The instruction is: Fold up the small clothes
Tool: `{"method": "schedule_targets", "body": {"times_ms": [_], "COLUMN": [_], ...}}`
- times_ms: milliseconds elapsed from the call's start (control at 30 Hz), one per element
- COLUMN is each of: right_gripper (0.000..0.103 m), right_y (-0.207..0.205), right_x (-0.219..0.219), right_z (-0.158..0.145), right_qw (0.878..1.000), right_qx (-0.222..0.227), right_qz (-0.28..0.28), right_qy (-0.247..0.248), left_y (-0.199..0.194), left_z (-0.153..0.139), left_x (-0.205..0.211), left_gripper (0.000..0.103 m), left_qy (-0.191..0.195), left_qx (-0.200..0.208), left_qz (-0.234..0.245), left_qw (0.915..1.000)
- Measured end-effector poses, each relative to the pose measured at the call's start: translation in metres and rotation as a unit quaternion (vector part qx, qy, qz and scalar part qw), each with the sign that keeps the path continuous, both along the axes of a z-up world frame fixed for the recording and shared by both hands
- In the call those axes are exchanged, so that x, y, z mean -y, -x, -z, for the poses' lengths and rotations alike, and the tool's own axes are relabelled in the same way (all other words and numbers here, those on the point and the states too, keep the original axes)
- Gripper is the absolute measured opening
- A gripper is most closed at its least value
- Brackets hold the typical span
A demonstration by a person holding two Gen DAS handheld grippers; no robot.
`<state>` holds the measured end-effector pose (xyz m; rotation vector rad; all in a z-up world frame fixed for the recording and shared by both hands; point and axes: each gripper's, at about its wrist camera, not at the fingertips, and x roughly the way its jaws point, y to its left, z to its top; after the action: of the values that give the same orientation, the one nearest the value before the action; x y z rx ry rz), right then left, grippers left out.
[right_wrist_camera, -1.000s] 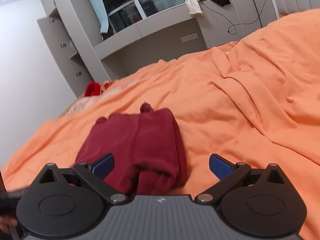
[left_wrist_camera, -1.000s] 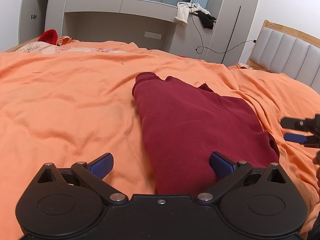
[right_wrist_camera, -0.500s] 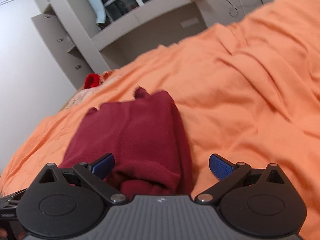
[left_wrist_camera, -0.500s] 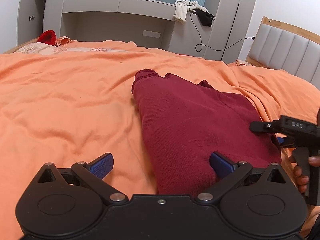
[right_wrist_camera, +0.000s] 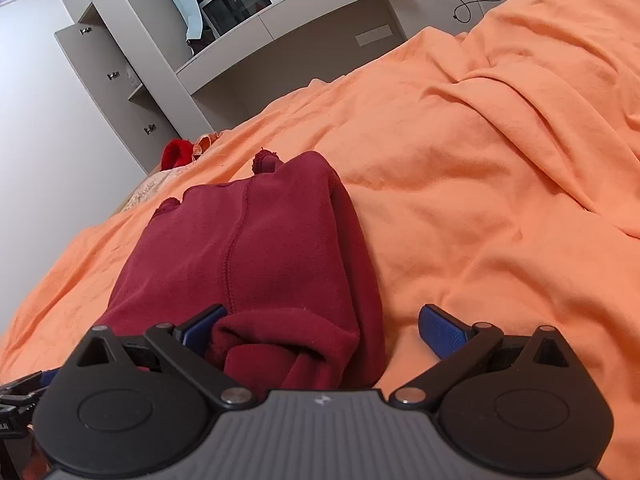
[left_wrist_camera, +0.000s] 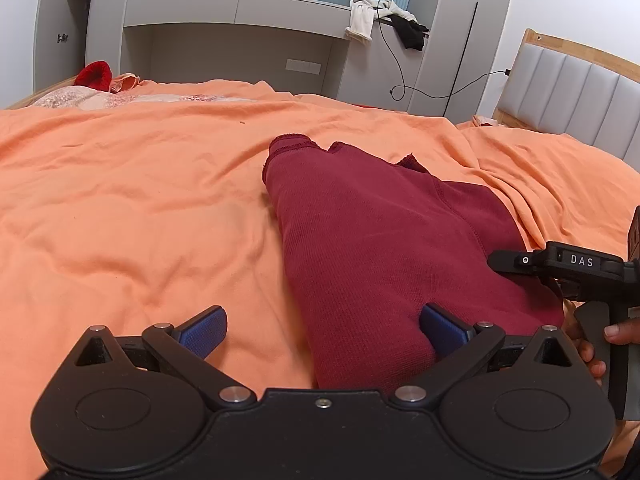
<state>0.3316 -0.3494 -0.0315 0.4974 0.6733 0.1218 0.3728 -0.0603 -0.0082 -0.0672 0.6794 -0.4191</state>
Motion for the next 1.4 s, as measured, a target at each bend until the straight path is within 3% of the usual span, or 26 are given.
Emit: {"method": "schedule_targets", "body": {"times_ms": [300,633,933,1200,1400], "right_gripper": [0.102,0.076,0.07,0.07,0.071], "right_y": [0.006,0.011,0.019,0.02,0.02], "right_x": [-0.003,-0.003,-0.026,-0.028,-0.026], "right_z": [0.0,-0.002,-0.014,-0.015,-0.014], "right_qw": [1.0,0.999,0.995,0.995,0.995], "right_qx": [0.016,0.04,0.066,0.068,0.065], "right_qz": [0.007,-0.011,-0.012,-0.016,-0.013], "right_qy": [0.011,-0.012,0.069,0.078,0.072], "left_y": [0.0,0.0,0.001,0.002,-0.011], "left_z": [0.0,0.0,0.0,-0.004,-0.012], "left_x": [0.0,0.0,0.0,-0.001,-0.007], "left_gripper": [0.103,0.103,0.103,0.103,0.103], "left_qy": [-0.002,-0.002,-0.002,0.005,0.039], "left_qx": [0.0,0.0,0.001,0.028,0.027], "left_qz": [-0.001,-0.001,-0.001,-0.018,-0.021], "left_qw": [1.0,1.0,1.0,0.9994,0.9986]}}
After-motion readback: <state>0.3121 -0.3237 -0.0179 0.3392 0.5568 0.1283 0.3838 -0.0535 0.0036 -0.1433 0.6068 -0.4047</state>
